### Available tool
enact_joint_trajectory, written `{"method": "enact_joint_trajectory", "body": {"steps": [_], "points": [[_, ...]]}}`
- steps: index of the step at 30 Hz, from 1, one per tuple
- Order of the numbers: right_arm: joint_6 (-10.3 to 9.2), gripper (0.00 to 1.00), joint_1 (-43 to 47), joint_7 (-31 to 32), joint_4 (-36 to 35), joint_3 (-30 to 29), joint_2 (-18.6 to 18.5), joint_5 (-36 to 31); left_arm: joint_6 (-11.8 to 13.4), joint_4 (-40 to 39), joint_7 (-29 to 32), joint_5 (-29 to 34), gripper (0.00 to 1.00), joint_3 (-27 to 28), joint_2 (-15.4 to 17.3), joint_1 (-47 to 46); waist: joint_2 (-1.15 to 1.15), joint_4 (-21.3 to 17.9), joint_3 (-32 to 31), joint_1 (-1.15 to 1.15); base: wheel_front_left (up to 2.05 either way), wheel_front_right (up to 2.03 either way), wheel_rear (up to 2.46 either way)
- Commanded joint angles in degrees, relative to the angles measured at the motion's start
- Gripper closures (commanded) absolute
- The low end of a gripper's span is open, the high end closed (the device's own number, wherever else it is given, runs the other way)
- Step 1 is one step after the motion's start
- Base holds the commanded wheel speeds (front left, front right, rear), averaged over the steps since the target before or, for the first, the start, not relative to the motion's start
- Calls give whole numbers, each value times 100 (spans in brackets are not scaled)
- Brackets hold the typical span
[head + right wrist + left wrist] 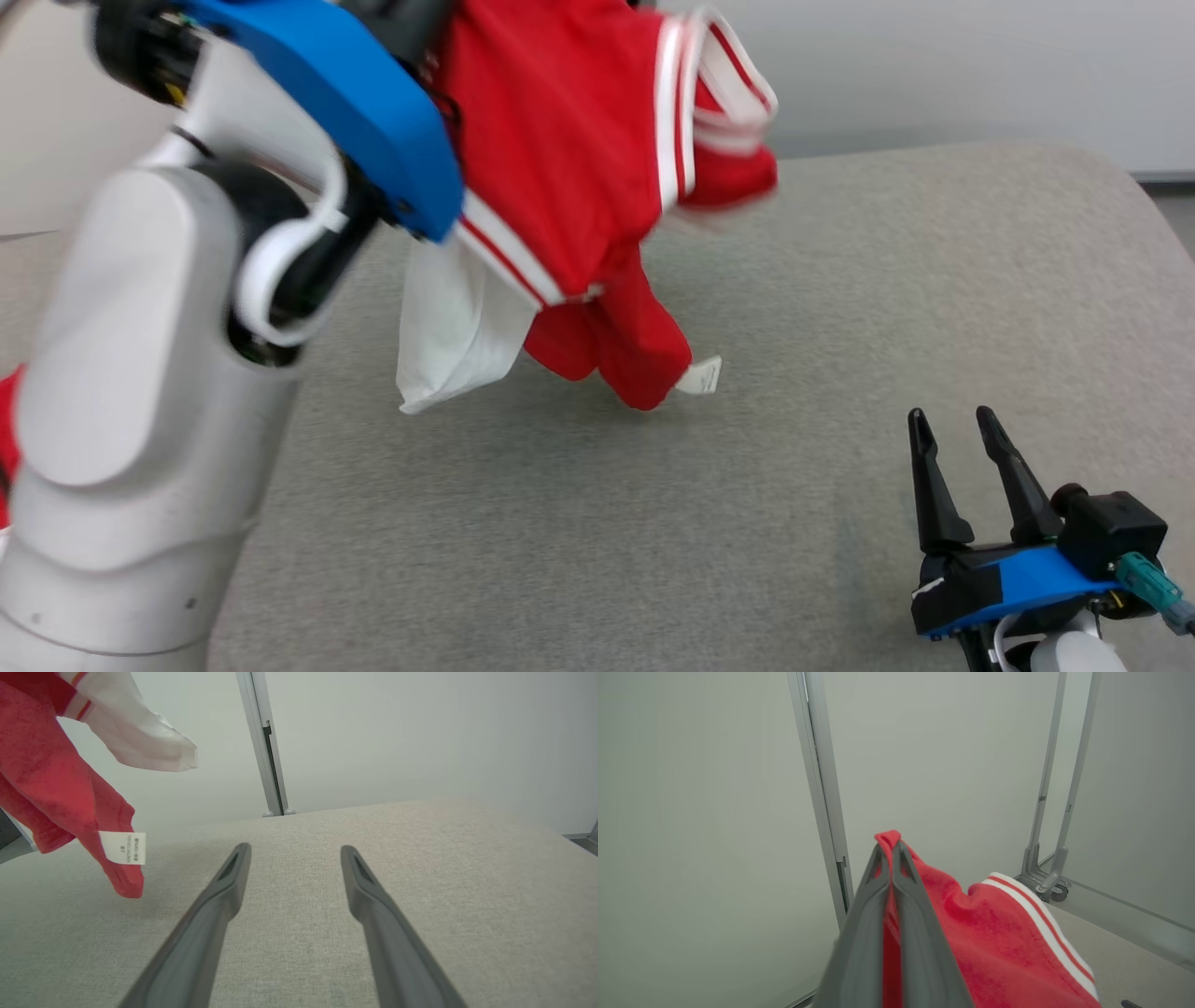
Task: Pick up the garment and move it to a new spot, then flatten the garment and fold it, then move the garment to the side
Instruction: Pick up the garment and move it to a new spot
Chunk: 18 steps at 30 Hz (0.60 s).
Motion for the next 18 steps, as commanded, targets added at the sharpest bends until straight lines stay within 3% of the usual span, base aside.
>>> {"method": "enact_joint_trajectory", "body": {"steps": [1, 7, 10, 14, 15, 16, 17, 18], "points": [[1, 0, -75, -47, -19, -8, -24, 30, -35, 65, -61, -10, 100, -86, -30, 99, 0, -118, 32, 0, 0, 0, 0], [1, 0, -166, -107, 74, 54, -25, 129, -47, 696, -494, -40, 100, -648, -288, 572, 0, -546, 284, 0, 0, 0, 0], [1, 0, -231, -137, 114, 116, -22, 186, -24, 1223, -1011, 443, 100, -985, -247, 869, 0, -680, 390, 0, 0, 0, 0], [1, 0, -286, -176, 157, 193, -25, 241, 142, 2148, -1699, 760, 100, -1299, -493, 1348, 0, -789, 469, 0, 0, 0, 0], [1, 0, -292, -185, 161, 192, -26, 240, 186, 2373, -1895, 814, 84, -1332, -550, 1429, 0, -796, 475, 0, 0, 0, 0], [1, 0, -293, -194, 167, 180, -24, 231, 230, 2564, -2104, 876, 31, -1370, -599, 1507, 0, -791, 476, 0, 0, 0, 0], [1, 0, -289, -193, 173, 157, -24, 198, 252, 2749, -2284, 906, 0, -1412, -658, 1587, 0, -772, 473, 0, 0, 0, 0], [1, 0, -280, -194, 177, 134, -24, 170, 264, 2918, -2444, 882, 0, -1412, -726, 1675, 0, -748, 457, 0, 0, 0, 0]]}}
